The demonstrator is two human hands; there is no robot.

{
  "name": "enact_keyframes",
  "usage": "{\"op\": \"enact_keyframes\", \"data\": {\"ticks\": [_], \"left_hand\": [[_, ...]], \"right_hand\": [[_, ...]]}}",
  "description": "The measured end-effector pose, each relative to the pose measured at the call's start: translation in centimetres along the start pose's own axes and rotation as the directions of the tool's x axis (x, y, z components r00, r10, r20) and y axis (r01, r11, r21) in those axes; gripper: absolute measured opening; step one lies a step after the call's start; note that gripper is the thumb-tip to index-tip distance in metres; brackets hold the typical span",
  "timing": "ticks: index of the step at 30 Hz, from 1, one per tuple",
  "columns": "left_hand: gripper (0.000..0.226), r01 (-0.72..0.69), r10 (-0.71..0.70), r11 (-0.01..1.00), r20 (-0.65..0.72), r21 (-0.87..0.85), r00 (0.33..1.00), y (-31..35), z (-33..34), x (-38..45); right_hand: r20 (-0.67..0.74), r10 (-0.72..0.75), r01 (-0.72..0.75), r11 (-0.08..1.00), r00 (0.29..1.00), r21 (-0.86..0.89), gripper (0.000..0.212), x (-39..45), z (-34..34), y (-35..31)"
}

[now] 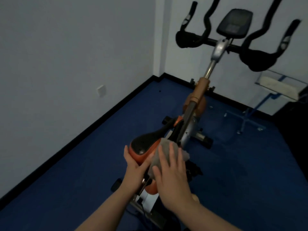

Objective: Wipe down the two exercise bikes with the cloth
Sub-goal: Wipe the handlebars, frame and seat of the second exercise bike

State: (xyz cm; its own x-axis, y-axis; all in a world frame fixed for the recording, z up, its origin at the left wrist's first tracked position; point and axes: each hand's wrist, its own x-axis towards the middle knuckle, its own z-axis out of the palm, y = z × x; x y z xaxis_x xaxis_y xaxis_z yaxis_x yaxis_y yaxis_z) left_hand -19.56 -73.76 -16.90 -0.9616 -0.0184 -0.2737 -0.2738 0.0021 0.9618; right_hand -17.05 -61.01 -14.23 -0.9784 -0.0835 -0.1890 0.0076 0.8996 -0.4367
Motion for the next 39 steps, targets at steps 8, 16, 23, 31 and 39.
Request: {"op": "enact_keyframes", "data": {"ticks": [8,16,23,31,39], "left_hand": [[0.090,0.021,-0.025,0.984,-0.021,-0.176,0.999,-0.2,0.1,-0.2],[0.083,0.002,-0.018,0.983,-0.088,-0.181,0.996,-0.2,0.0,0.1],[0.081,0.006,-0.022,0.978,-0.073,-0.210,0.997,-0.4,0.0,0.1],[0.077,0.014,-0.025,0.984,-0.060,-0.180,0.998,-0.7,-0.1,0.4],[0.084,0.038,-0.059,0.966,-0.074,-0.256,0.996,-0.5,0.5,0.3]], "right_hand": [[0.014,0.121,-0.122,0.971,0.992,0.208,0.060,2.8,-1.1,-0.6],[-0.022,0.189,-0.180,0.960,0.982,0.213,0.055,5.1,-1.5,-0.6],[-0.044,0.082,-0.079,0.995,0.996,0.063,0.055,3.7,-0.4,0.2],[-0.096,0.129,-0.115,0.984,0.987,0.135,0.061,0.6,0.7,-0.9],[0.016,0.426,-0.407,0.852,0.904,0.330,0.066,5.4,-1.1,-0.2]]}}
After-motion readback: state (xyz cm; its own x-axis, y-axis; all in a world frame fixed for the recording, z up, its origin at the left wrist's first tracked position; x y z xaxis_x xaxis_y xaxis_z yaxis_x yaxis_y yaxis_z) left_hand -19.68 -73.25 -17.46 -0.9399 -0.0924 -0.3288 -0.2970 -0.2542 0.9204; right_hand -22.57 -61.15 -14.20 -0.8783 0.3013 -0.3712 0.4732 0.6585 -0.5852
